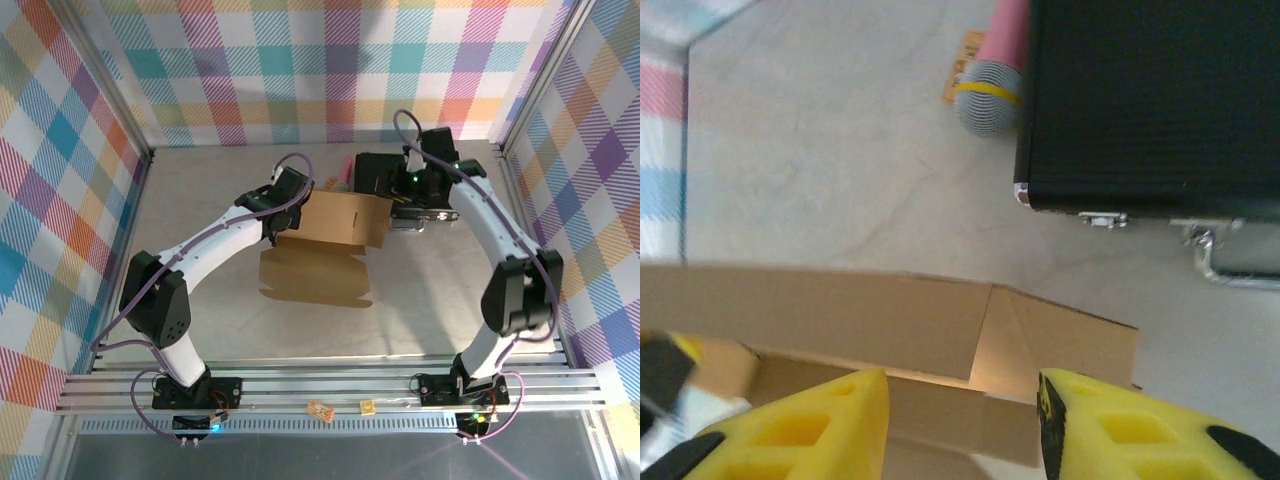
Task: Fold the paper box
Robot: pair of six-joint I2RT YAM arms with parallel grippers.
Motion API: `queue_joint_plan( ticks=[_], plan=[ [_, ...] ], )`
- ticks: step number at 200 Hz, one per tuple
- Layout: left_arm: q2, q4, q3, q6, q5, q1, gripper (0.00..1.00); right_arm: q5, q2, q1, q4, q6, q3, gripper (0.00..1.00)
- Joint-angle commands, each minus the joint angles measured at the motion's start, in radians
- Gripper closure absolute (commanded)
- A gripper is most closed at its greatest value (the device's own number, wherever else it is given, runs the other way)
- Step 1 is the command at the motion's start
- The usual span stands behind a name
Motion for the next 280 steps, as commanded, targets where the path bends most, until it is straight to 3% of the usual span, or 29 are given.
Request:
queue_joint_plan(
  ticks=[1, 28, 63, 114, 173, 280],
  plan=[
    [0.024, -0.099, 0.079, 0.041, 0.08, 0.022, 1.0, -0.038, -0.158, 0.008, 0.27, -0.45, -0.181, 0.53],
    [0.076, -0.234, 0.18, 0.06, 0.123, 0.043, 1.0, -0.184, -0.245, 0.003, 0.393, -0.81, -0.326, 0.42],
    [0.108, -0.352, 0.254, 0.061, 0.164, 0.049, 1.0, -0.175, -0.203, -0.012, 0.299, -0.999, -0.289, 0.42],
    [0.115, -0.417, 0.286, 0.06, 0.214, 0.061, 1.0, -0.193, -0.107, -0.018, 0.221, -1.081, -0.211, 0.43],
    [0.116, -0.423, 0.29, 0.068, 0.221, 0.063, 1.0, -0.237, -0.162, -0.008, 0.171, -1.109, -0.244, 0.41],
    [0.121, -0.42, 0.318, 0.072, 0.219, 0.063, 1.0, -0.173, -0.139, 0.044, 0.16, -1.141, -0.269, 0.46]
  ],
)
